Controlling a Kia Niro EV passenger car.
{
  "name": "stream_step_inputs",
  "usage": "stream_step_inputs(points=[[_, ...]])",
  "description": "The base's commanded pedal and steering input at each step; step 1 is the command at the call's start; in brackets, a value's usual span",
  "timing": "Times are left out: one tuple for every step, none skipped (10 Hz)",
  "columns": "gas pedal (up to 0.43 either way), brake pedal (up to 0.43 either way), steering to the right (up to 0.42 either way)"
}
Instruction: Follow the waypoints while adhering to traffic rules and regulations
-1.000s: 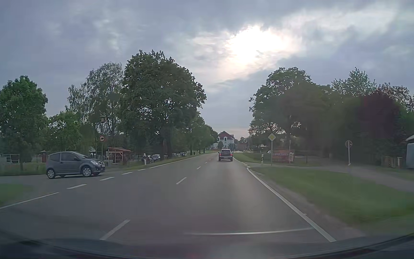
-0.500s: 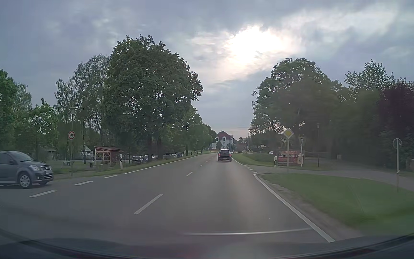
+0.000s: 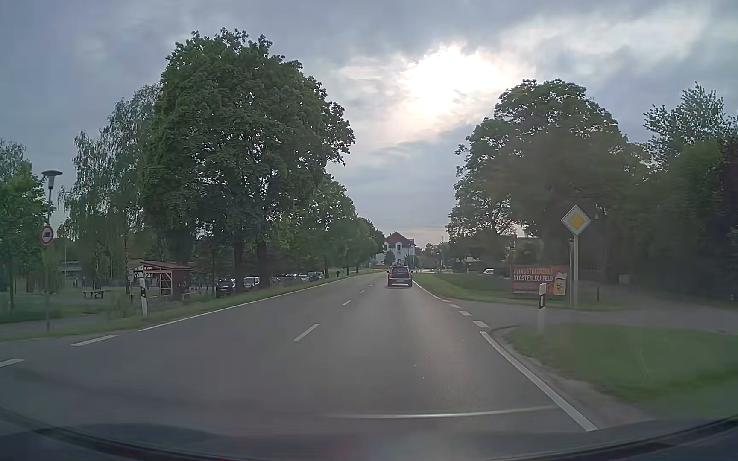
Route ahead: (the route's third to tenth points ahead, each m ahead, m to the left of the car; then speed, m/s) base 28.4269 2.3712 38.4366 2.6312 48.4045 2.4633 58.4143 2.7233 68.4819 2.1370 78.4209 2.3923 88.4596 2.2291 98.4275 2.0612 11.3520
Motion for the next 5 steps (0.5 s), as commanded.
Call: stream_step_inputs(points=[[0.138,0.0,0.001],[0.138,0.0,0.001],[0.138,0.0,0.001],[0.138,0.0,0.001],[0.138,0.0,0.001]])
